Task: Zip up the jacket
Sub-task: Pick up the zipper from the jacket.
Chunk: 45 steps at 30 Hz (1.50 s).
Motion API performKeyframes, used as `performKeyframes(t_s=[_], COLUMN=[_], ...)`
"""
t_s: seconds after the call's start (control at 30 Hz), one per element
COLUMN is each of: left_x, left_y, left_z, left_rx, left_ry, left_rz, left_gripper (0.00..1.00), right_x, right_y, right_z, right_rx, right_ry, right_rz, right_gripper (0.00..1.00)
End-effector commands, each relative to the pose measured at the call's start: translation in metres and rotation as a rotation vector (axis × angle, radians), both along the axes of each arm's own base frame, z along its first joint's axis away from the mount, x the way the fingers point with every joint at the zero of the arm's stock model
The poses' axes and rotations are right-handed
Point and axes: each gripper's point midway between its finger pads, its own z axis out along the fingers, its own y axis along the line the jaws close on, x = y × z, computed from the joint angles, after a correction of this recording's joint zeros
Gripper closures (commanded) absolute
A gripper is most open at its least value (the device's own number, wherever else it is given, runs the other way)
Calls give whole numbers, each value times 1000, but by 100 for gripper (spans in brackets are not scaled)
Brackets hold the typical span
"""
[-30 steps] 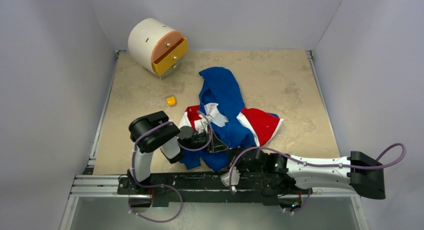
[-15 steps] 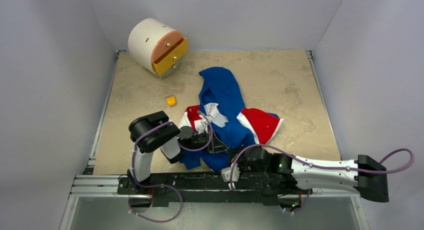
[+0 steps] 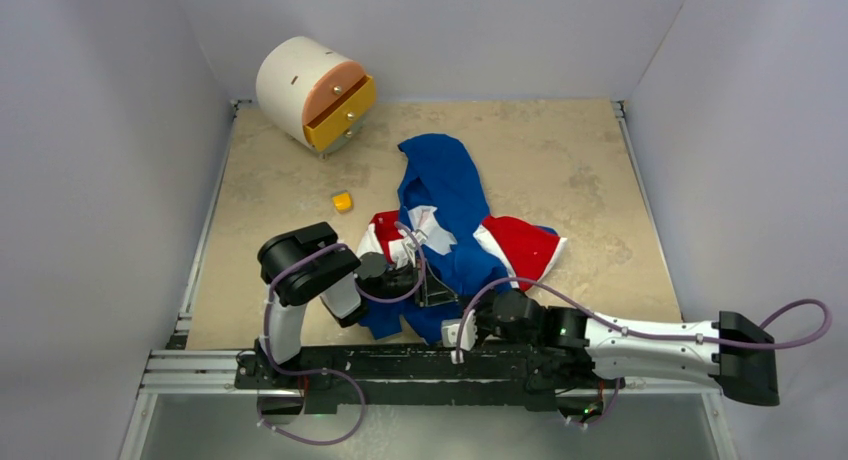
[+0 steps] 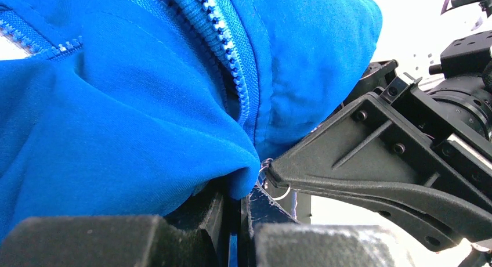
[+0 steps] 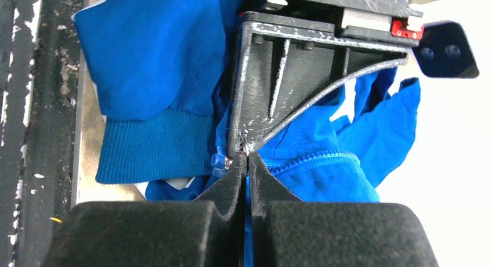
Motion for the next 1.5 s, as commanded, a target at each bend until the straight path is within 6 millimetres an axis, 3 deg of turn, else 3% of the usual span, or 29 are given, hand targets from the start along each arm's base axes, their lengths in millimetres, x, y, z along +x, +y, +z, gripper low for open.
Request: performKeyframes(t_s=[0.0, 0.27, 0.53, 0.83, 1.07, 1.3, 1.47], left_x=[-6, -7, -8, -7, -7, -13, -18], left_y=[-3, -3, -4, -2, -1, 4, 6], left_z=[38, 39, 40, 41, 47, 58, 67], left_rx=[-151, -153, -155, -155, -168, -186, -202], left_ry=[-122, -121, -117, -105, -110, -121, -133], left_rz=[-36, -39, -43, -32, -24, -26, -31], left_gripper=[100, 100, 100, 100, 100, 100, 100], right_x=[24, 39, 52, 59, 61, 68, 77], right_y=[9, 4, -7, -20, -25, -35, -30], right_z=[45, 43, 33, 53, 56, 51, 53], right_rx=[211, 300, 290, 447, 595, 599, 604], right_ry=[6, 99, 67, 112, 197, 148, 119], right_rz=[-194, -405, -523, -662, -763, -828, -852], right_gripper=[100, 100, 100, 100, 100, 100, 100])
